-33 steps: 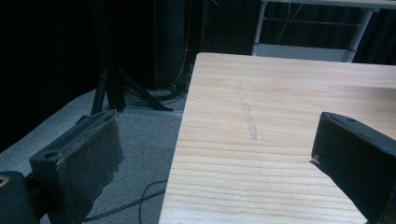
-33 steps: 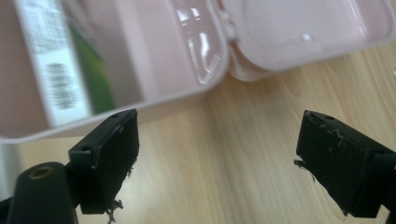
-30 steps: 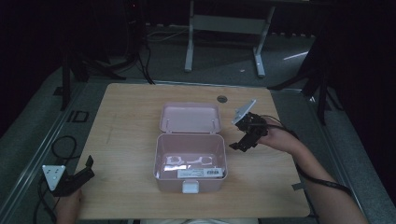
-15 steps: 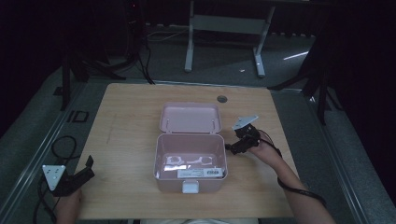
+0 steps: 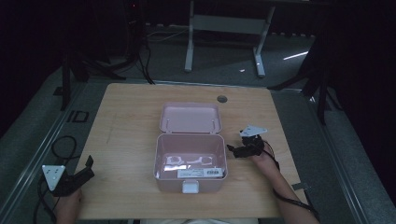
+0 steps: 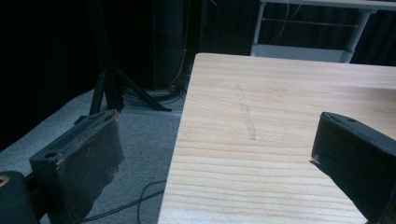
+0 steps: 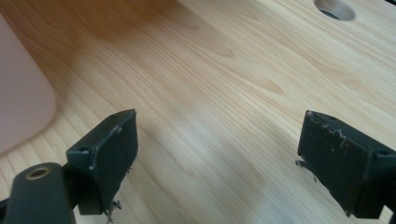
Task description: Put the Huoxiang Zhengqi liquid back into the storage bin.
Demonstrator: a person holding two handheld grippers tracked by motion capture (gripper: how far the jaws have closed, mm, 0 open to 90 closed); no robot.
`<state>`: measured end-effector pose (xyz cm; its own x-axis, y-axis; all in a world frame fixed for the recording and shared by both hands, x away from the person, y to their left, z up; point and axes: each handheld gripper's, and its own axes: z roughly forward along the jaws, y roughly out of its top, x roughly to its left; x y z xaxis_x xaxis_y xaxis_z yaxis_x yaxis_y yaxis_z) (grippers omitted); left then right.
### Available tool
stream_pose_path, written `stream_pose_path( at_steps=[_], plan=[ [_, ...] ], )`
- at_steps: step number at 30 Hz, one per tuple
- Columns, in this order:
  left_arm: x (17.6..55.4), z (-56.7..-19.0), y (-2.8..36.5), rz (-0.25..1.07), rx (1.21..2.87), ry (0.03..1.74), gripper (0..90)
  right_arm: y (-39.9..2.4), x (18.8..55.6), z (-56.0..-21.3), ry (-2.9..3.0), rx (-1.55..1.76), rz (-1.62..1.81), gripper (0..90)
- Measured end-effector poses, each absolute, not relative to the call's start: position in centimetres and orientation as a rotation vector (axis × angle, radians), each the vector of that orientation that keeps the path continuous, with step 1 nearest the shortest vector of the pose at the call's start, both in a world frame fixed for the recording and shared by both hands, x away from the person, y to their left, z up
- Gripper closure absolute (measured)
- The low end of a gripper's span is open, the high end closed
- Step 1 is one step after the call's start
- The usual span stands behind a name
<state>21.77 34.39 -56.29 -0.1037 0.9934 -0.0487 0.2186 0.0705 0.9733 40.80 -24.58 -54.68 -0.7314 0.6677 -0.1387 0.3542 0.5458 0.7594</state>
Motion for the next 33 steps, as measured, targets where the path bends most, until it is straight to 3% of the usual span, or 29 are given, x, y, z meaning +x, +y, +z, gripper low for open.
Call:
stream_pose_path(
  at_steps=[13,33],
  plan=[
    [21.8,-56.3,34.4,1.123,1.277,1.478,2.1,-30.1,39.8,-54.8,2.197,1.046,1.057,11.8],
    [21.8,-56.3,34.4,1.124,1.274,1.478,2.1,-35.0,37.3,-54.2,2.056,1.208,1.102,11.8]
  ],
)
